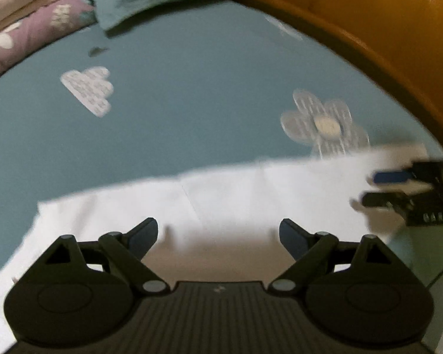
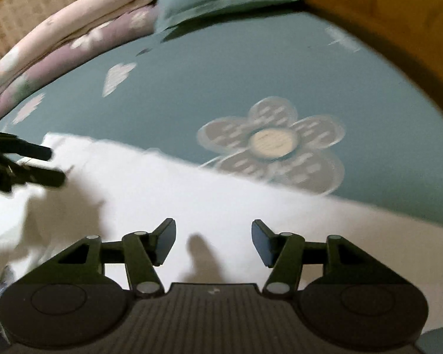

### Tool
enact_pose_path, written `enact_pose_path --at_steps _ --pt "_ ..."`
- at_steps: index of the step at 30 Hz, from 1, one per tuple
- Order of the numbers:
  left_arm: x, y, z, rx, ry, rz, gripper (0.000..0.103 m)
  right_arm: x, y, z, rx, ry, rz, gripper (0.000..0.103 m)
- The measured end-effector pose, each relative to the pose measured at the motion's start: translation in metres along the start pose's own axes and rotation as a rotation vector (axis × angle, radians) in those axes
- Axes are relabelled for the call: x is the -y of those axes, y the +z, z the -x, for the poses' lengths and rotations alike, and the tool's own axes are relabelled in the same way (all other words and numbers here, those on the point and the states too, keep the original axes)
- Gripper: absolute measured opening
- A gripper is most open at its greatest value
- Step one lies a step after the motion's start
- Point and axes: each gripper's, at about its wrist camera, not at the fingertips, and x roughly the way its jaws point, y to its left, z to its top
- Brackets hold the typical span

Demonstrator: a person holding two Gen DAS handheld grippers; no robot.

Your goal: Fold clothes

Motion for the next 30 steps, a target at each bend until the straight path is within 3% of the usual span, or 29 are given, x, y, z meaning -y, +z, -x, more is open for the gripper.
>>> enact_pose_path --at_steps 4,6,11,12,14,16,19,23,27,30 --pt "-0.001 -0.02 -0.022 -0.072 0.04 0.004 0.089 0.02 -0.012 0.001 0.012 0.036 -0.061 0.063" --pt "-0.004 -0.019 -0.023 -0.053 0.042 0.015 0.09 0.049 -0.018 0.015 0.034 -0.033 -0.098 0.063" --pt "-0.001 -0.012 -0.028 -0.058 0.05 0.018 0.093 0.131 -0.039 0.055 0.092 -0.331 -0.277 0.062" --pt "-0.001 -0.01 -0.027 -0.061 0.05 0.026 0.093 0.136 -0.039 0.058 0.095 -0.327 -0.307 0.056" --pt "0.0 -0.008 -0.022 -0.063 0.052 0.039 0.091 0.146 -0.04 0.064 0.102 -0.319 -0.367 0.057" --pt "0.002 -0.009 -0.005 -0.041 0.056 0.038 0.091 0.13 -0.033 0.063 0.076 -0.338 -0.317 0.061" --pt "0.0 -0.016 0.023 0.005 0.049 0.03 0.092 0.098 -0.027 0.06 0.077 -0.24 -0.247 0.064" --pt "-0.023 -0.038 0.038 0.02 0.08 0.131 0.092 0.045 -0.02 0.048 0.062 -0.131 -0.129 0.068" --pt "-0.059 -0.049 0.025 0.011 0.058 0.283 0.092 0.0 -0.016 0.027 0.029 -0.018 -0.046 0.068" --pt "-0.084 -0.043 -0.001 -0.001 0.077 0.31 0.091 -0.021 -0.018 0.016 0.001 0.022 -0.011 0.068"
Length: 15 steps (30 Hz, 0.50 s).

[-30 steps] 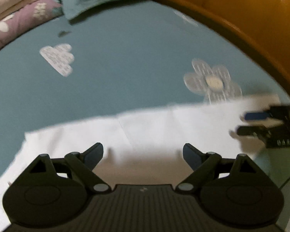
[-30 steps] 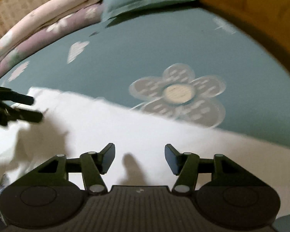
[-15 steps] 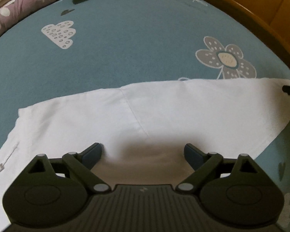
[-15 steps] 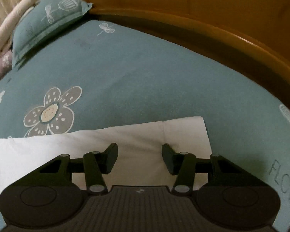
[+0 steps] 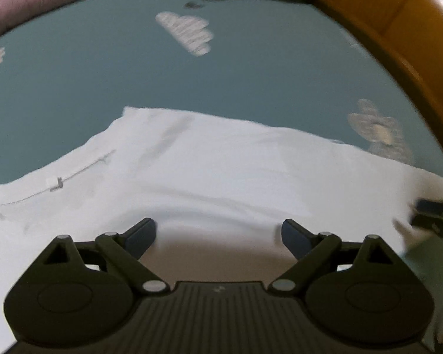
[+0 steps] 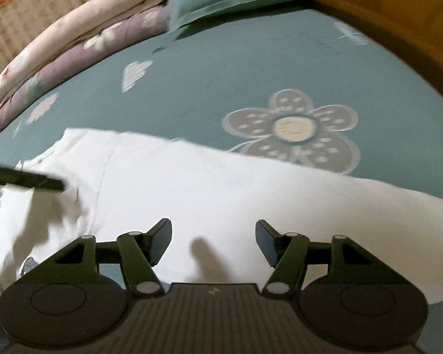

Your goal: Fold clothes

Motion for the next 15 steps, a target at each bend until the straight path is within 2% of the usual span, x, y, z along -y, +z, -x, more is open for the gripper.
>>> enact_pose_path --at_steps 2,4,7,11,15 --pt "-0.004 0.012 -0.005 0.037 -0.002 -0.015 0.093 -0.005 -0.002 -0.01 -0.038 0.013 -0.014 0.069" --pt "-0.005 0.023 -0.004 0.036 0.008 -0.016 0.092 -0.008 -0.003 -0.016 -0.068 0.006 -0.029 0.07" --pt "-0.006 0.02 0.018 0.071 0.001 -0.023 0.092 -0.012 -0.003 -0.019 -0.079 0.013 -0.013 0.078" --pt "-0.013 -0.008 0.058 0.076 0.0 -0.016 0.092 -0.017 -0.001 -0.019 -0.104 0.004 0.003 0.08" --pt "-0.029 -0.062 0.099 0.033 0.063 0.021 0.092 -0.03 -0.007 -0.013 -0.135 0.034 0.015 0.08"
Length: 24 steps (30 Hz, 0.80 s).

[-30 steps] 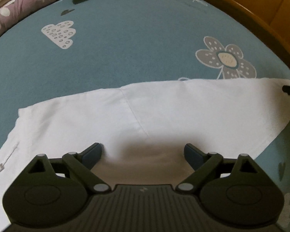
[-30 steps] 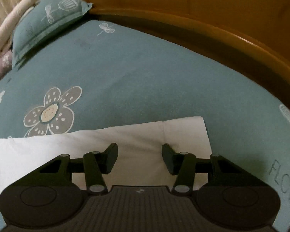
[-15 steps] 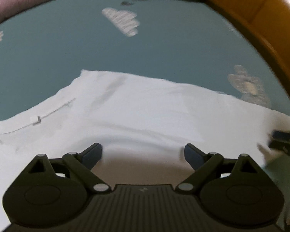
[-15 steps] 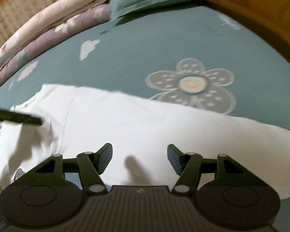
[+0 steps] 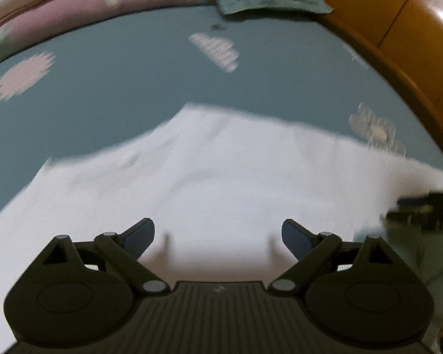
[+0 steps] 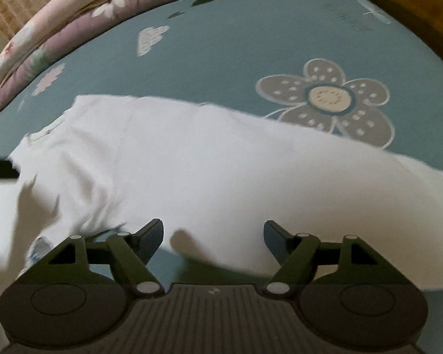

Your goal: Fold clothes

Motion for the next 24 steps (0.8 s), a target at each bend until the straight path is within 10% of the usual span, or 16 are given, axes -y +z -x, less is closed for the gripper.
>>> enact_pose_path --at_steps 9,24 --pt "-0.027 -0.129 0.07 -0.037 0.0 0.351 0.092 -0.059 -0.049 -0.003 -0.157 0.064 0.106 0.089" --pt "-0.061 -0.207 0.117 0.022 -0.014 0.564 0.092 -0.122 -0.061 -0.023 -0.335 -0.105 0.351 0.103"
